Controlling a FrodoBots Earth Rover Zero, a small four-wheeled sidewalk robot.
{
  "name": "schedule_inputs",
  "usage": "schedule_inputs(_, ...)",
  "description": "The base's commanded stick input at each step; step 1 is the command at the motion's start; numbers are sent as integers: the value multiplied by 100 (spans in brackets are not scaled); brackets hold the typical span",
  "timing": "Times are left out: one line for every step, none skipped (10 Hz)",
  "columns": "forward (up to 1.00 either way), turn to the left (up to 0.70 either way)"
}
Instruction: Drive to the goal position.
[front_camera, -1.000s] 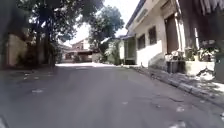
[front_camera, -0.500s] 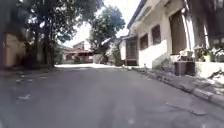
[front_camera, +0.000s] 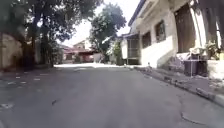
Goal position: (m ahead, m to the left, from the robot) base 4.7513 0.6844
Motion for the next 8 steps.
schedule_inputs(85,0)
schedule_inputs(85,0)
schedule_inputs(85,0)
schedule_inputs(85,0)
schedule_inputs(85,0)
schedule_inputs(85,0)
schedule_inputs(85,0)
schedule_inputs(85,0)
